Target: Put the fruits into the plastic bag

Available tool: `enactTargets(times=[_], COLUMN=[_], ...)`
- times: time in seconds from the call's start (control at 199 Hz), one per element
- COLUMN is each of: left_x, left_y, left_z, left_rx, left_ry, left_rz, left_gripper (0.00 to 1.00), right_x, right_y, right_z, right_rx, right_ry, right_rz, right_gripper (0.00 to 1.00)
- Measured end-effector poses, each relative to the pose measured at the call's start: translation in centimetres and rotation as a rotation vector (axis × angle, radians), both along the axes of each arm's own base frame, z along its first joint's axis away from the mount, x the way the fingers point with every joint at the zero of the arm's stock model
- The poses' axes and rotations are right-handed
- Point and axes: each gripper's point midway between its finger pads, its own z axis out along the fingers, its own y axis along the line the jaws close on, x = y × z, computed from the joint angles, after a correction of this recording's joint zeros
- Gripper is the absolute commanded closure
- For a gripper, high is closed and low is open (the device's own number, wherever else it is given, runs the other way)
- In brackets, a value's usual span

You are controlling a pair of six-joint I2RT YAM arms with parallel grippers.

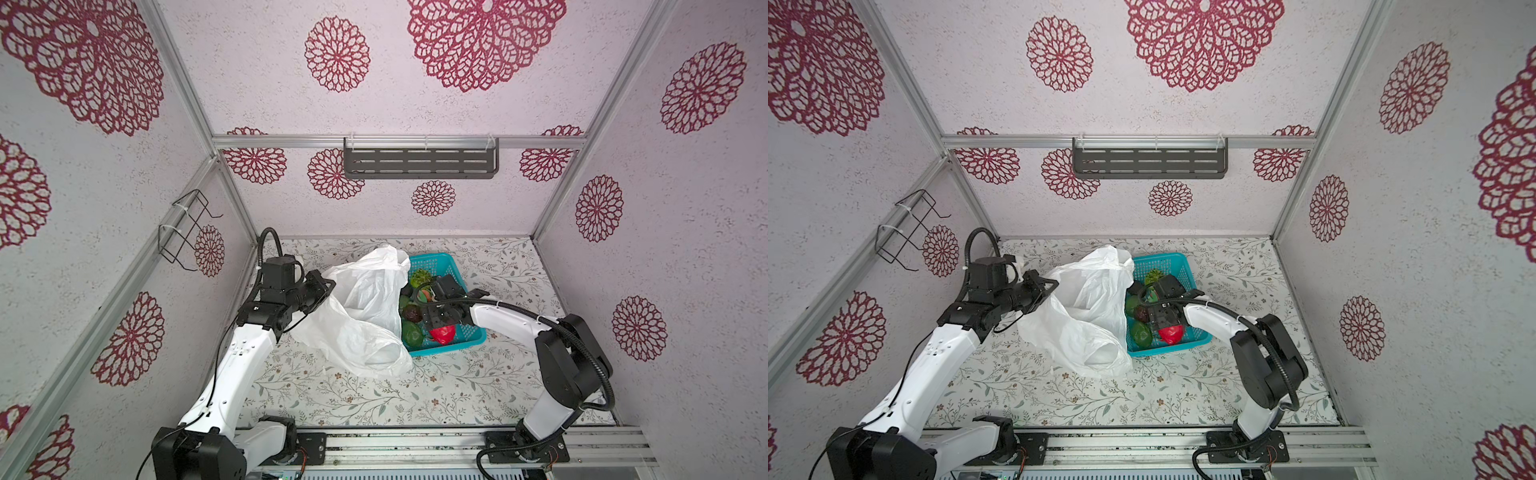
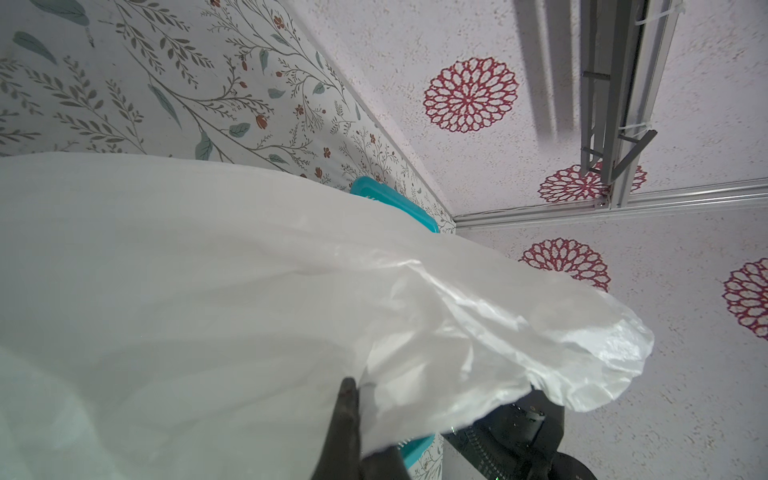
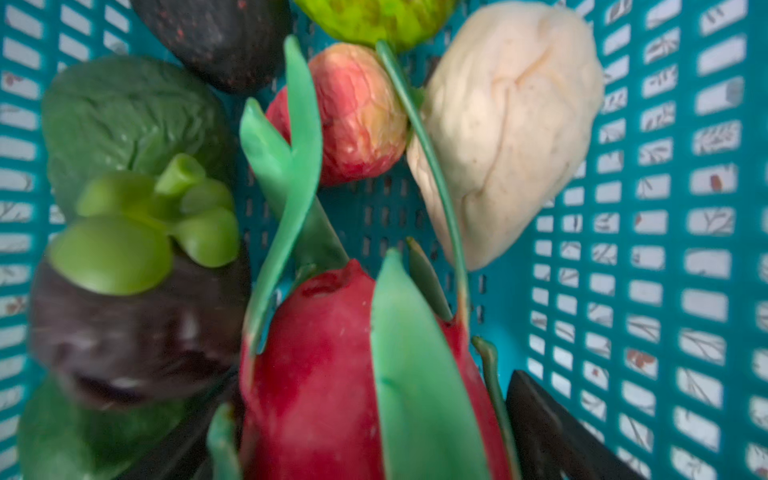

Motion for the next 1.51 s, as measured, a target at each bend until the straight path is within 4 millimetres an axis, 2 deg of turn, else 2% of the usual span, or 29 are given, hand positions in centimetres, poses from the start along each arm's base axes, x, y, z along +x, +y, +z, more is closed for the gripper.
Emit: enactTargets(times=[0.09,0.141,0.266,0.356,0.417,0.467,0.522,0.532,0.547,0.577,0.688,0.828,0.979,1.135,1.386,1.506], left_x=[0.0,0.0,0.0,0.0,0.0,0.1,0.1,0.1,0.1,0.2,0.2,0.3,0.3,0.3,0.3,0.6], left_y=[0.0,0.0,0.0,0.0,-0.1,-0.1,-0.1,-0.1,-0.1,-0.1,-0.1,-0.2,-0.2,-0.2,-0.2,-0.3], left_z=[-0.1,-0.1,-0.1,-0.1,-0.1,0.0,0.1,0.1,0.1,0.1,0.2,0.1,0.0,0.0,0.0,-0.2], left_rx=[-0.004,-0.007,-0.011,-0.012,-0.014,-0.016,-0.016,-0.016,-0.016,-0.017,-0.02,-0.02,-0.02,-0.02,-0.02,-0.019], left_ry=[0.006,0.008,0.01,0.01,0.011,0.007,0.004,0.004,0.004,0.003,0.0,0.004,0.004,0.004,0.002,0.004], left_rz=[0.003,0.004,0.006,0.006,0.006,0.007,0.007,0.007,0.007,0.008,0.008,0.006,0.005,0.005,0.003,-0.001], left_gripper=[1.0,1.0,1.0,1.0,1.0,1.0,1.0,1.0,1.0,1.0,1.0,1.0,1.0,1.0,1.0,1.0], right_x=[-0.5,-0.5,-1.3,-2.5,-3.5,-4.5,-5.3,-5.4,-5.6,-5.9,-6.0,-4.7,-3.3,-2.8,-1.7,-1.1], right_y=[0.0,0.4,1.8,3.2,4.1,4.8,5.1,5.1,5.2,5.1,4.4,3.3,2.0,0.6,-0.5,-0.3], right_z=[1.7,3.9,10.5,14.1,15.4,15.6,15.3,15.2,15.1,14.7,13.2,10.9,6.4,2.1,-0.5,-0.7], right_rx=[0.04,0.085,0.234,0.33,0.387,0.419,0.43,0.432,0.431,0.427,0.383,0.293,0.167,0.053,-0.048,-0.063], right_ry=[-0.027,-0.069,-0.19,-0.225,-0.215,-0.191,-0.156,-0.15,-0.144,-0.13,-0.097,-0.078,-0.002,0.084,0.108,0.118], right_rz=[0.012,0.033,0.118,0.206,0.27,0.315,0.346,0.345,0.356,0.357,0.332,0.257,0.173,0.117,0.056,0.03], right_gripper=[0.64,0.64,0.62,0.61,0.61,0.59,0.48,0.41,0.38,0.23,0.01,0.01,0.01,0.01,0.01,0.01])
